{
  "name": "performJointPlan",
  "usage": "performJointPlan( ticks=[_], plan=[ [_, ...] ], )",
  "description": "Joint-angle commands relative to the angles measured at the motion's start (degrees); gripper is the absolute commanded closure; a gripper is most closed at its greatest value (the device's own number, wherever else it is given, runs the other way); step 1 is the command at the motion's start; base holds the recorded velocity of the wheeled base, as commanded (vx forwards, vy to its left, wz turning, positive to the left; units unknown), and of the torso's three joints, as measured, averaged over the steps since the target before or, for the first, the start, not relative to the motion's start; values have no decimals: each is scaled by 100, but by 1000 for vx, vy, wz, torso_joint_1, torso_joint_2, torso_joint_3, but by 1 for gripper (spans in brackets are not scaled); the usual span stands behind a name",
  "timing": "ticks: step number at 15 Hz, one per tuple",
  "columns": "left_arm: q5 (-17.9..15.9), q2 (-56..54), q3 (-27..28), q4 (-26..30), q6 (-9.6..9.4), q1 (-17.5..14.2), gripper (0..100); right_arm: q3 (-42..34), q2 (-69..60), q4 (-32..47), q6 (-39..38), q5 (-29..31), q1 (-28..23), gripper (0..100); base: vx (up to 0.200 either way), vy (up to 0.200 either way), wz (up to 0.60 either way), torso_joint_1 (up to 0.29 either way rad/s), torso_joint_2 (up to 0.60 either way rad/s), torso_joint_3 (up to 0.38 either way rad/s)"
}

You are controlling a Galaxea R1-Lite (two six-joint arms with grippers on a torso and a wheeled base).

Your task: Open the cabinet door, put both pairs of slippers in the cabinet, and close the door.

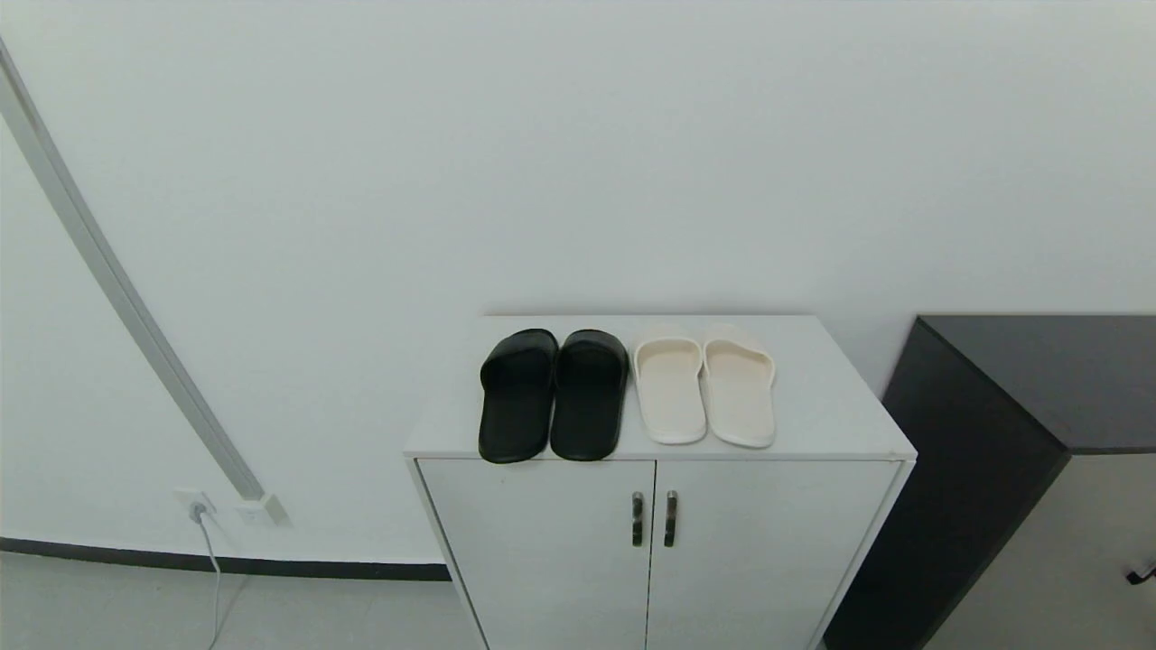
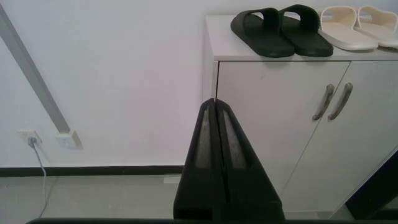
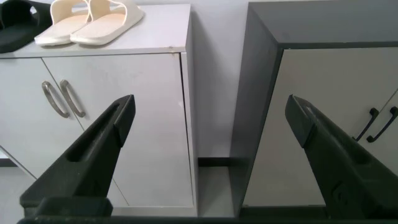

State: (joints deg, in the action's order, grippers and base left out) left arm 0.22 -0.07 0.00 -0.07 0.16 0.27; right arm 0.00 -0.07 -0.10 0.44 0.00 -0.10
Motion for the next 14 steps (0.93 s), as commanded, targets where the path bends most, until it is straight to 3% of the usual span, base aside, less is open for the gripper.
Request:
performJointPlan(
  ticks=[1, 14],
  plan=[
    [4, 7, 0, -1, 2, 0, 100, 0, 7, 1, 0, 0, 1, 0, 0, 0, 0, 0, 0, 0],
    [101, 7, 0, -1, 28, 0, 100, 123, 7, -148, 35, -18, 1, 0, 0, 0, 0, 0, 0, 0]
  ],
)
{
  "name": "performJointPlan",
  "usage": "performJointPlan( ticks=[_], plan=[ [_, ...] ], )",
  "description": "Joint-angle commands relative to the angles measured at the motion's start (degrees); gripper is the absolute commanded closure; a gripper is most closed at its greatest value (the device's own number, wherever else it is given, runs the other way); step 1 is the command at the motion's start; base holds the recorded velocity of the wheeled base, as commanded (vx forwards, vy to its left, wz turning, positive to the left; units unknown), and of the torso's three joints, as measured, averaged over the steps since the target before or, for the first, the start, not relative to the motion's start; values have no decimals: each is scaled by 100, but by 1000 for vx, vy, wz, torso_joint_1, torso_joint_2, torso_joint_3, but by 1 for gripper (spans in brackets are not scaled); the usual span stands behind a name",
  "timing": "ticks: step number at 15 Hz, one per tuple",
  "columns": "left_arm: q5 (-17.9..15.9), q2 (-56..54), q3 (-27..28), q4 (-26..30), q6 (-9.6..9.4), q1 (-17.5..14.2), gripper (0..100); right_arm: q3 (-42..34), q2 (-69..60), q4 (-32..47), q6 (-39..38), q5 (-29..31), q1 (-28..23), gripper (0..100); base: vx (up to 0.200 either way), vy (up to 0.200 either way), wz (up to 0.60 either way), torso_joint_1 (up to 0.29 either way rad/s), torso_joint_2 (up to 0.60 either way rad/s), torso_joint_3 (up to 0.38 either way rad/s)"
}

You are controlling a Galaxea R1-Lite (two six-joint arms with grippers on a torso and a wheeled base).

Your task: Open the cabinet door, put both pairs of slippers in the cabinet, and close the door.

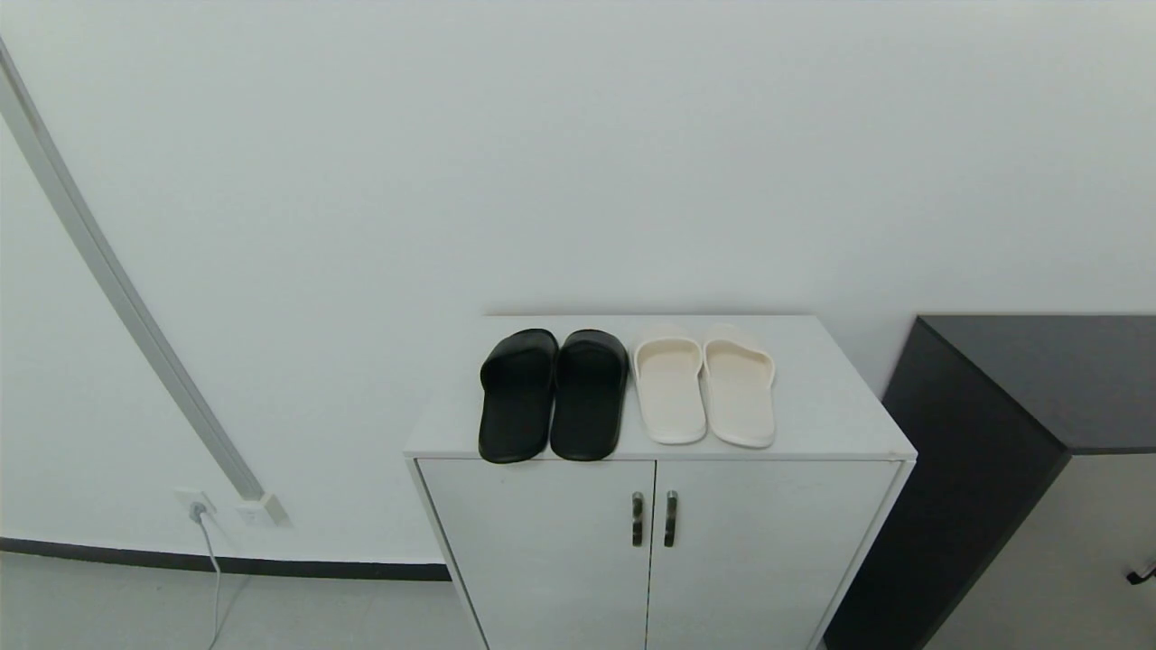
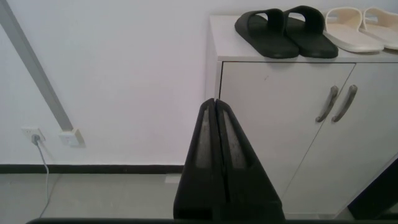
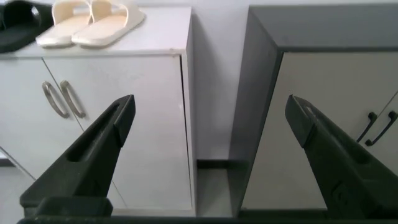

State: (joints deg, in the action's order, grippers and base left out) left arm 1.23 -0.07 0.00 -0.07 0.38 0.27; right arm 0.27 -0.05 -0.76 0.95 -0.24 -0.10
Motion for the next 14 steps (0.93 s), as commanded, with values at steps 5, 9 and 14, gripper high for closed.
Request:
performJointPlan(
  ticks=[5, 9, 14],
  plan=[
    [-9, 7, 0, -1, -3, 0, 100, 1968, 2167, 717, -455, -283, 493, 0, 0, 0, 0, 0, 0, 0],
    [-18, 7, 0, -1, -20, 0, 100, 1740, 4355, -1120, -464, -397, 836, 0, 0, 0, 0, 0, 0, 0],
    [-18, 7, 0, -1, -20, 0, 100, 1977, 6588, -3185, -1009, 561, 2339, 0, 0, 0, 0, 0, 0, 0]
  ],
)
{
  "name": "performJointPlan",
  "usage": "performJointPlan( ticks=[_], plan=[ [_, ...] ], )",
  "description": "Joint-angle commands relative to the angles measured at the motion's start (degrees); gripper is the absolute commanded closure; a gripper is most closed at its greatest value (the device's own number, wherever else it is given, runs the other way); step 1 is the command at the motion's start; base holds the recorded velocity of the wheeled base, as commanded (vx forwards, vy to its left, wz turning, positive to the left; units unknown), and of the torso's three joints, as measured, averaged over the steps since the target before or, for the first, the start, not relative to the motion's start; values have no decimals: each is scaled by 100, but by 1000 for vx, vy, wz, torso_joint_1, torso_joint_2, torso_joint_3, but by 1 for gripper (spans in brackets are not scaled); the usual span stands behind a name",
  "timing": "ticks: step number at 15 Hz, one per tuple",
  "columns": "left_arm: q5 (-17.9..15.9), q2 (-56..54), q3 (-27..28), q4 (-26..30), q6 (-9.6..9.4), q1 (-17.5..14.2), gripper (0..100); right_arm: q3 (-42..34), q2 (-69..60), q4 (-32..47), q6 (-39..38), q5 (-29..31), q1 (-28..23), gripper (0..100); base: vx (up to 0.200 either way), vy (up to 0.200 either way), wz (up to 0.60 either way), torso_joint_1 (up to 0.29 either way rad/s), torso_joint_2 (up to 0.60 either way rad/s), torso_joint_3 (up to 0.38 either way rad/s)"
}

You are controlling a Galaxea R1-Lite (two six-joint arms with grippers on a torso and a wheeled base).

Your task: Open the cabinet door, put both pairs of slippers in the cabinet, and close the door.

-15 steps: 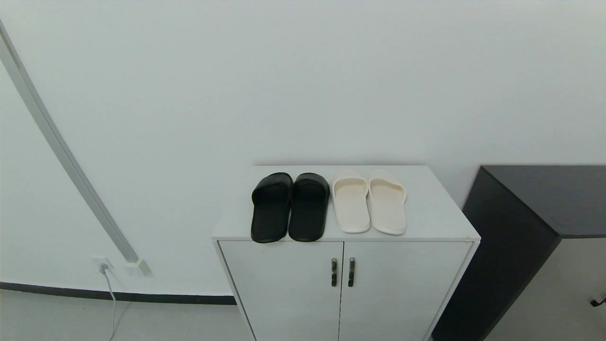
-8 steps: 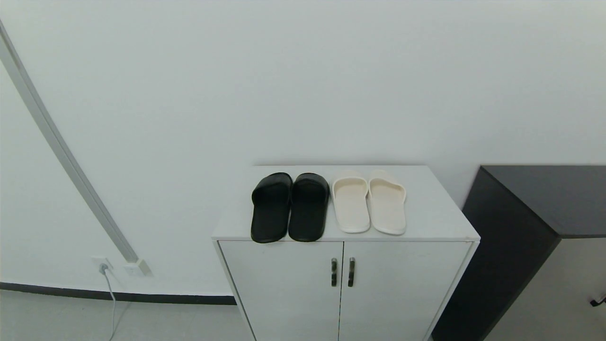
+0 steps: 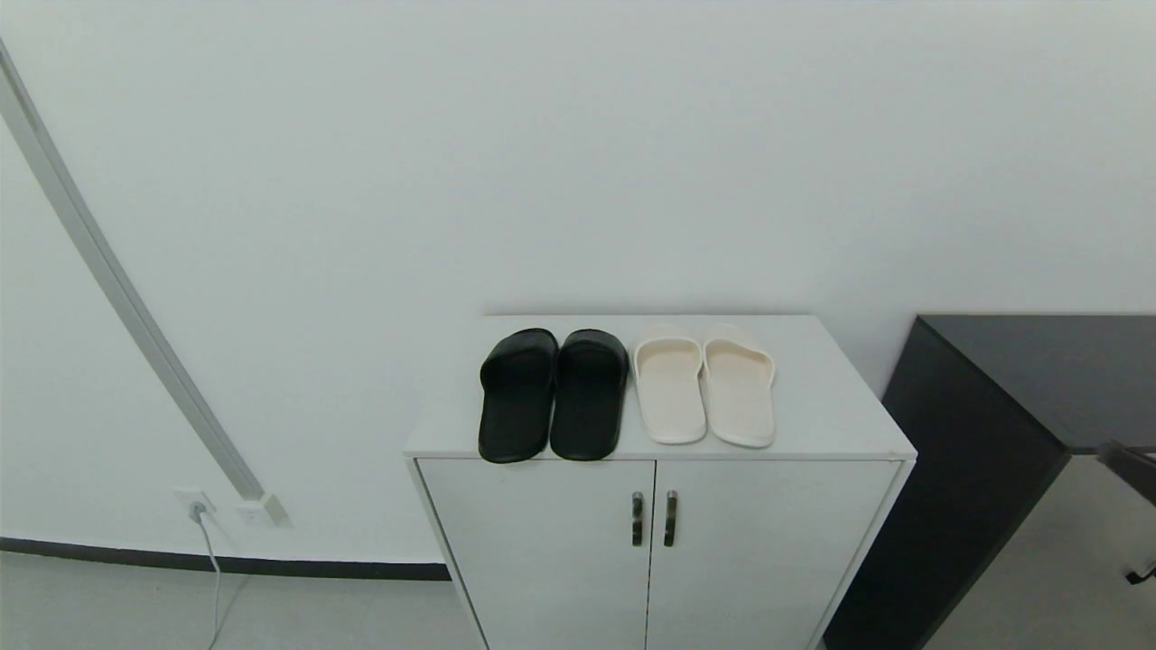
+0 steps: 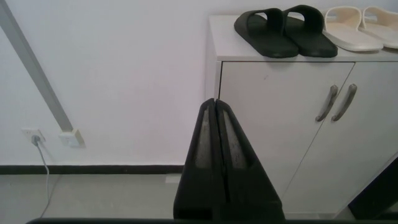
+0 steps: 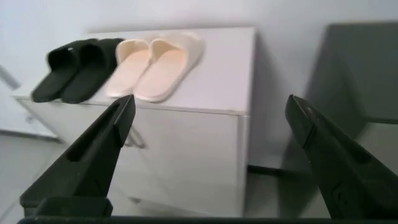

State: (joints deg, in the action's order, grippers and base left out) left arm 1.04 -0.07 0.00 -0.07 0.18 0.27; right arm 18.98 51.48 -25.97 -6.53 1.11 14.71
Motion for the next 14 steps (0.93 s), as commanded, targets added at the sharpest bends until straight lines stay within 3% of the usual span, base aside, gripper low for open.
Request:
performJointPlan(
  ticks=[1, 3, 6, 8, 14],
  plan=[
    [2, 7, 0, -1, 26, 0, 100, 220, 1892, -963, -674, 1058, 1763, 0, 0, 0, 0, 0, 0, 0],
    [2, 7, 0, -1, 26, 0, 100, 501, 2507, -1297, -911, 1638, 2405, 0, 0, 0, 0, 0, 0, 0],
    [-7, 7, 0, -1, 26, 0, 100, 1002, 3210, -1332, -902, 1717, 2695, 0, 0, 0, 0, 0, 0, 0],
    [-7, 7, 0, -1, 26, 0, 100, 1451, 3738, -1341, -893, 2113, 2914, 0, 0, 0, 0, 0, 0, 0],
    [-7, 7, 0, -1, 26, 0, 100, 2874, 5293, -1341, -893, 2992, 3020, 0, 0, 0, 0, 0, 0, 0]
  ],
)
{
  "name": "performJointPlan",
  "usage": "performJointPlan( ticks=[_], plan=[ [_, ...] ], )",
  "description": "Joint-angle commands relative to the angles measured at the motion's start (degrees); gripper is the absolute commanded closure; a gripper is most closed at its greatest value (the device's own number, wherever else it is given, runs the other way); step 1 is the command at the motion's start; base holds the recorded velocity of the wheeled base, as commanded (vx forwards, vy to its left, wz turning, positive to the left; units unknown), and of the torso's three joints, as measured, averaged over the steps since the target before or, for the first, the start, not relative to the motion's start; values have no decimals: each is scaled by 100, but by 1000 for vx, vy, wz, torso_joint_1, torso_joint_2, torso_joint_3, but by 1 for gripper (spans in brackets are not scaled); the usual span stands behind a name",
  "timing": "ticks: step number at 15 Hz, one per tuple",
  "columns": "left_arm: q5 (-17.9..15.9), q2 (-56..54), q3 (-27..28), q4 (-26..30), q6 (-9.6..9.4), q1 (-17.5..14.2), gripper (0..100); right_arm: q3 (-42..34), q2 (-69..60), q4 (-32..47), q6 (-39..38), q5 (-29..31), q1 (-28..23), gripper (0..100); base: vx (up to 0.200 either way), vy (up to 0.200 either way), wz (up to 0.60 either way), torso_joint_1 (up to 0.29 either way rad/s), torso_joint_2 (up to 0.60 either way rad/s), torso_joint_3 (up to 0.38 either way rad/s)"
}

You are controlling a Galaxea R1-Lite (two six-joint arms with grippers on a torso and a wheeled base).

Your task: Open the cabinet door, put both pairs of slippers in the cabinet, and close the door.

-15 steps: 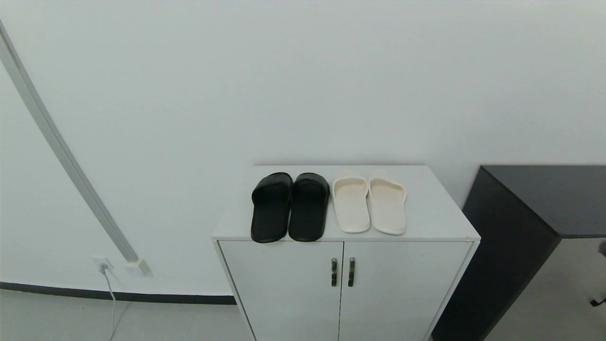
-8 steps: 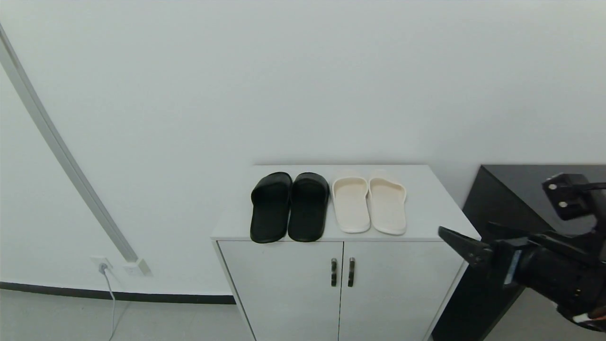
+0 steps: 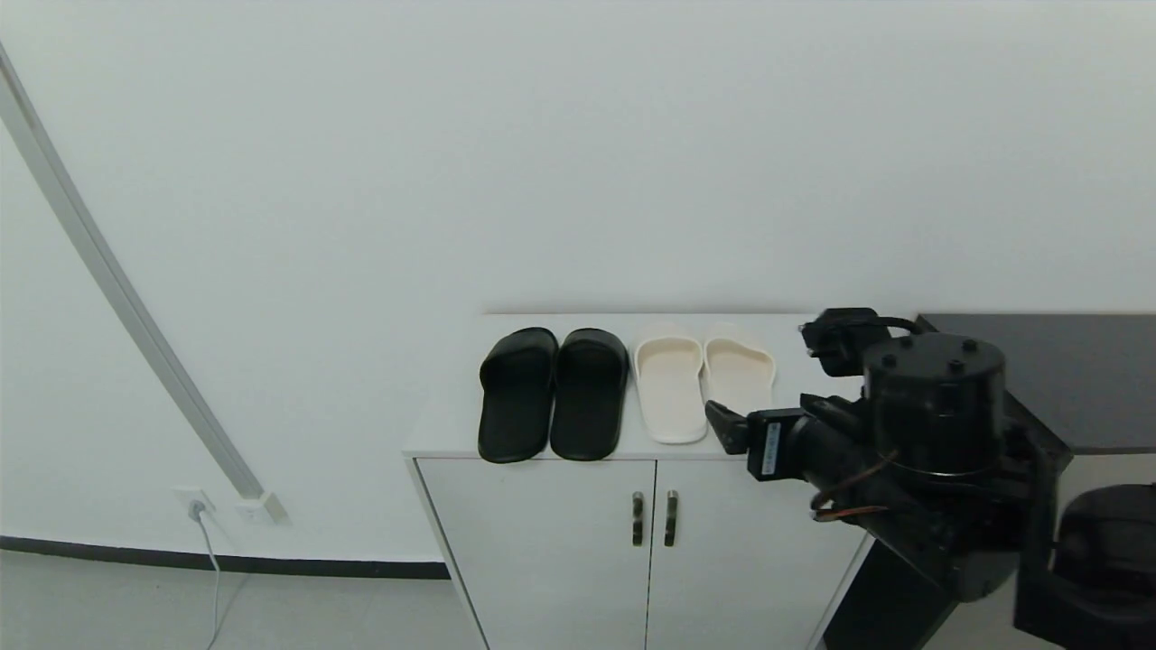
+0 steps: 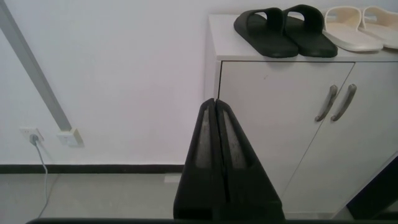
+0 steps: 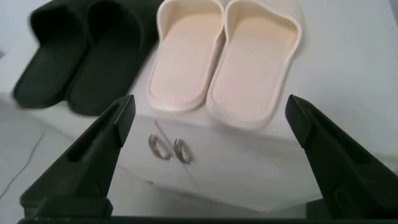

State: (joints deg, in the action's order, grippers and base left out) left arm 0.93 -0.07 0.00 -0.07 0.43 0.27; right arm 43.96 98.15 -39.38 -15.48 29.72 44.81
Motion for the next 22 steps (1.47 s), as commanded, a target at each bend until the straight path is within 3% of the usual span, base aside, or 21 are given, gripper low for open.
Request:
performJointPlan(
  ticks=[1, 6, 22],
  plan=[
    [4, 7, 0, -1, 1, 0, 100, 684, 934, 0, 1, 306, -8, 0, 0, 0, 0, 0, 0, 0],
    [4, 7, 0, -1, 1, 0, 100, 1879, 1980, 26, 10, 544, -306, 0, 0, 0, 0, 0, 0, 0],
    [13, 7, 0, -1, 10, 0, 100, 3998, 3387, 440, 537, 412, -913, 0, 0, 0, 0, 0, 0, 0]
  ],
)
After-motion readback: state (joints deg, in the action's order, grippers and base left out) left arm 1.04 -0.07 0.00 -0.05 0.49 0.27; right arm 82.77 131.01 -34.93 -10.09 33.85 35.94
